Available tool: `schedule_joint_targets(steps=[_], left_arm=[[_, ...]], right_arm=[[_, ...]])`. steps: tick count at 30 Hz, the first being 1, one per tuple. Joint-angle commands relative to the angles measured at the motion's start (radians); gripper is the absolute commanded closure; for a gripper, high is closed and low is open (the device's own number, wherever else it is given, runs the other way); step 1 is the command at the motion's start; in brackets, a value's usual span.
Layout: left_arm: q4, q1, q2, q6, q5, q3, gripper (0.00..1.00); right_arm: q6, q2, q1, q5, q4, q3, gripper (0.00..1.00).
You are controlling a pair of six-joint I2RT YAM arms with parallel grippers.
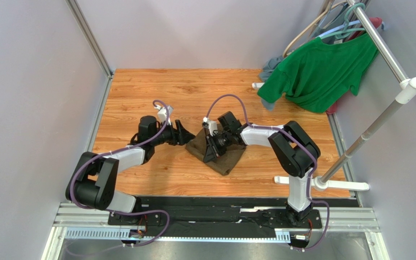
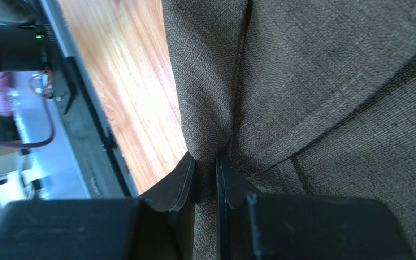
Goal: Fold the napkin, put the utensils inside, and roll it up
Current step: Roll the napkin with the utensil
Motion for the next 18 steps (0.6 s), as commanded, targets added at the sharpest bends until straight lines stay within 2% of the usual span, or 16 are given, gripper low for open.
schedule_joint_targets(steps=[1,11,18], left_arm=[[0.214,-0.033,0.065,0.04,0.095,0.016,0.24],[0.257,-0.053,0.295,0.002,0.226,0.102,0.29],[0.179,-0.053,0.298,0.024,0.206,0.082,0.31]], right_arm=[[0.006,0.055,-0.033,-0.069,-0.033,-0.011,1.0],[0.005,0.081,-0.079,-0.113,-0.028,-0.004,1.0],[0.01,0.102,-0.118,-0.124,-0.019,-0.004,1.0]])
